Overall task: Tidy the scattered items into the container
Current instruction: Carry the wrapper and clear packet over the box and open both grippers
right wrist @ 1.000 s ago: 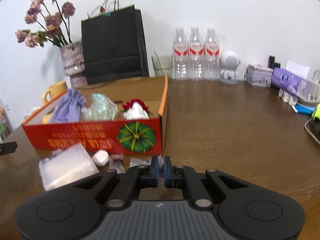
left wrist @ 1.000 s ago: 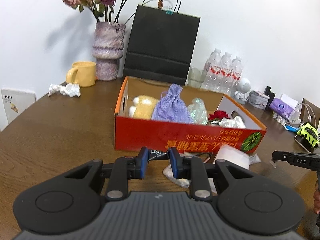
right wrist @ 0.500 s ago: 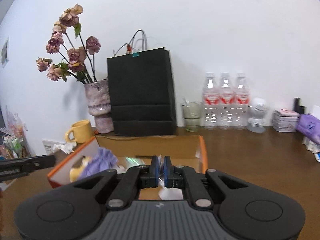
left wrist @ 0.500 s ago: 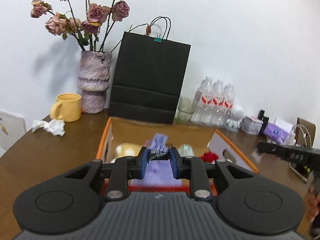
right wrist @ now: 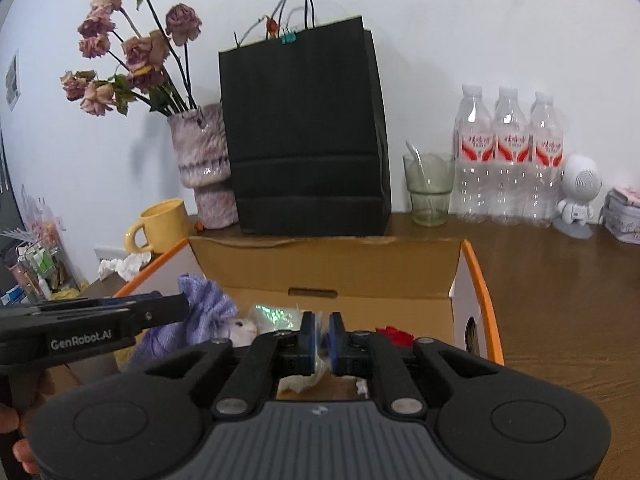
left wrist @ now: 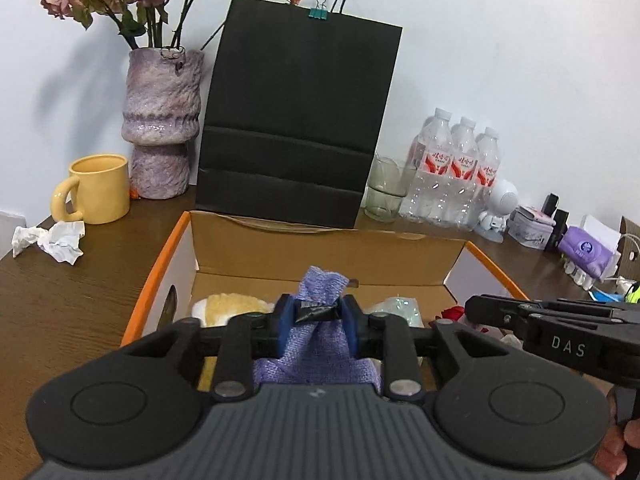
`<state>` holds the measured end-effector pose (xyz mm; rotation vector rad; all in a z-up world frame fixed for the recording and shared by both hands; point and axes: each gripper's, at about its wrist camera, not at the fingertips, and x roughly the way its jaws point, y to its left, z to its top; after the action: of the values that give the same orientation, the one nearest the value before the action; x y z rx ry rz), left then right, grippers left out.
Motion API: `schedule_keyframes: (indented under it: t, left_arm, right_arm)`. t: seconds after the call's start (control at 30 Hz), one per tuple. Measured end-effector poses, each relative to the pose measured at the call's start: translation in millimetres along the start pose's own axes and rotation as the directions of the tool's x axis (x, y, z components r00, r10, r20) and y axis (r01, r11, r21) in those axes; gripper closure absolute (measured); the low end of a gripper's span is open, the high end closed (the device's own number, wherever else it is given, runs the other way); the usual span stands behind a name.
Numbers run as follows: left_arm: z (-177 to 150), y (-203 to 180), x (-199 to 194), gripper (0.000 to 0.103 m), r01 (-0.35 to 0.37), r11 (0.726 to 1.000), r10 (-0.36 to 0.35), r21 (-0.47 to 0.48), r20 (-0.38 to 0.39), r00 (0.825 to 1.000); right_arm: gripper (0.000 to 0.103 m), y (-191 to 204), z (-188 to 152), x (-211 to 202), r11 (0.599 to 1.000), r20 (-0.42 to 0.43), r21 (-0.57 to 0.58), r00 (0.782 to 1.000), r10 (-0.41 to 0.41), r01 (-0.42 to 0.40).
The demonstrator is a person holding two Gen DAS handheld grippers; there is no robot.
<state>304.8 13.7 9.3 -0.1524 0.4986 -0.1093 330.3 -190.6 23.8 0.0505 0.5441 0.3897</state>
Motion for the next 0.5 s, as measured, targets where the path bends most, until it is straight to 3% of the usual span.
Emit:
schedule_keyframes:
  t: [0.03, 0.07, 0.13, 0.5]
  left_arm:
    - [1, -1, -1, 0.019, -0.007, 1.000, 0.007, 0.006, -0.010, 1.000]
    - [1, -3, -3, 0.011, -0.026, 1.000, 0.026, 0.013, -0.006, 1.000]
    - [3, -4, -10, 0.000, -0.073, 0.997, 0.073, 0.023, 0.029, 0.997]
    - [7, -3, -12, 0.000, -0.101, 0.995, 0.101, 0.015, 0.012, 0.995]
  right_arm:
    - [0.065, -1, 1, 0, 1.000, -0.014, 0.003, 1.000, -0.006, 0.006]
    - [0.021, -1, 2, -1, 1.000, -0.027, 0.006, 1.000, -0.017, 0.017]
    - [0.002, -2, 4, -5, 0.996, -0.027, -0.006, 0.996, -0.088, 0.088]
    - [0.000, -6, 10, -12, 0.997, -0.035, -0.001, 0.996, -0.082, 0.082]
